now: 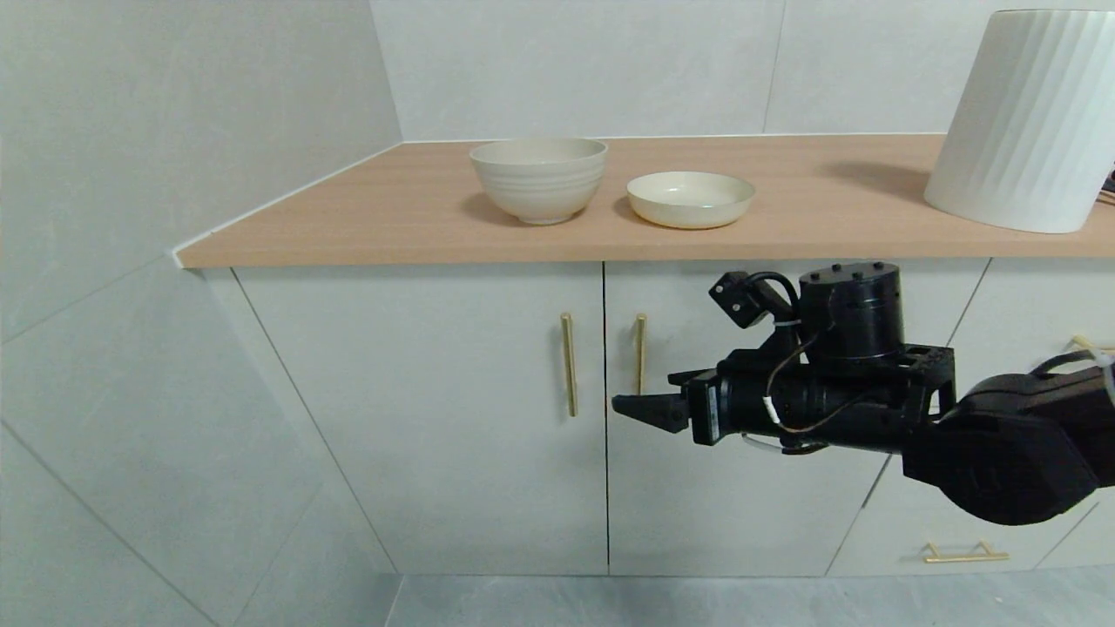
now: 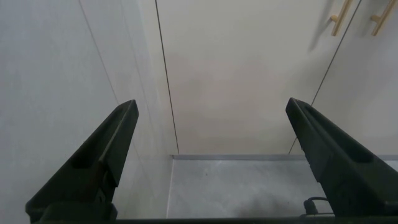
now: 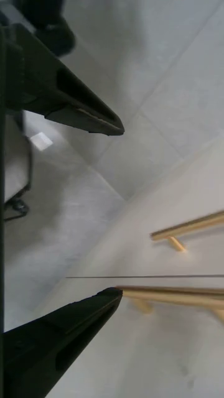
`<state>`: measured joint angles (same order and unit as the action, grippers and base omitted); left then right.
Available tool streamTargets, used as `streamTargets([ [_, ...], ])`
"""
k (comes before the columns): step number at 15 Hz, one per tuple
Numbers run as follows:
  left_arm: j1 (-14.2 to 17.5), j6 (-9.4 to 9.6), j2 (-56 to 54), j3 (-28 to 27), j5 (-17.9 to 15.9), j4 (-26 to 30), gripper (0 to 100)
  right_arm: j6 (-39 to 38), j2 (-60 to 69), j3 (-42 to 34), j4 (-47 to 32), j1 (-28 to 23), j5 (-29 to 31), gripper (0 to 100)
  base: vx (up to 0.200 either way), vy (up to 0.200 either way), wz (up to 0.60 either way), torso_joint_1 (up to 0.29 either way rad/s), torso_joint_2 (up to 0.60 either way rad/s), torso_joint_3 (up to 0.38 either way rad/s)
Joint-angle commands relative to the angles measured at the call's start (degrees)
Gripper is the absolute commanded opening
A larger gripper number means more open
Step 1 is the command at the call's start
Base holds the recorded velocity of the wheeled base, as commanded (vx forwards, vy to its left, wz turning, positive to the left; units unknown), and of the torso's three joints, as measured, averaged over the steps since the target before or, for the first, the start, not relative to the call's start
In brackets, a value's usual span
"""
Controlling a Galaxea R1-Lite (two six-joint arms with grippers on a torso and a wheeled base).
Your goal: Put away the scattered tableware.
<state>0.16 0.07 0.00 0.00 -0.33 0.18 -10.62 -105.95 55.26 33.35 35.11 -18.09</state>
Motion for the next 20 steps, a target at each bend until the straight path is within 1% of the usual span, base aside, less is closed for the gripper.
streamTargets([
  [1,0.02,-0.07,0.00,0.00,-0.02,-0.01,100,-1.34,-4.18,0.90,3.12,-0.04,1.30,100,0.000,0.000,0.00,0.000,0.00,0.000],
  [3,0.02,-0.07,0.00,0.00,-0.02,-0.01,100,-3.27,-5.76,1.34,5.93,-0.04,2.27,100,0.000,0.000,0.00,0.000,0.00,0.000],
  [8,0.02,-0.07,0.00,0.00,-0.02,-0.01,100,-6.17,-8.31,2.57,10.77,-0.04,2.36,100,0.000,0.000,0.00,0.000,0.00,0.000],
  [9,0.02,-0.07,0.00,0.00,-0.02,-0.01,100,-7.31,-9.63,2.66,13.14,-0.04,2.36,100,0.000,0.000,0.00,0.000,0.00,0.000],
  [14,0.02,-0.07,0.00,0.00,-0.02,-0.01,100,-7.58,-11.30,3.10,15.69,-0.13,2.36,100,0.000,0.000,0.00,0.000,0.00,0.000],
  [16,0.02,-0.07,0.00,0.00,-0.02,-0.01,100,-9.42,-13.14,3.45,19.12,-0.04,2.89,100,0.000,0.000,0.00,0.000,0.00,0.000],
  [19,0.02,-0.07,0.00,0.00,-0.02,-0.01,100,-11.27,-13.41,3.63,20.44,0.14,2.97,100,0.000,0.000,0.00,0.000,0.00,0.000],
  [20,0.02,-0.07,0.00,0.00,-0.02,-0.01,100,-13.02,-12.88,3.54,20.52,0.93,2.89,100,0.000,0.000,0.00,0.000,0.00,0.000],
])
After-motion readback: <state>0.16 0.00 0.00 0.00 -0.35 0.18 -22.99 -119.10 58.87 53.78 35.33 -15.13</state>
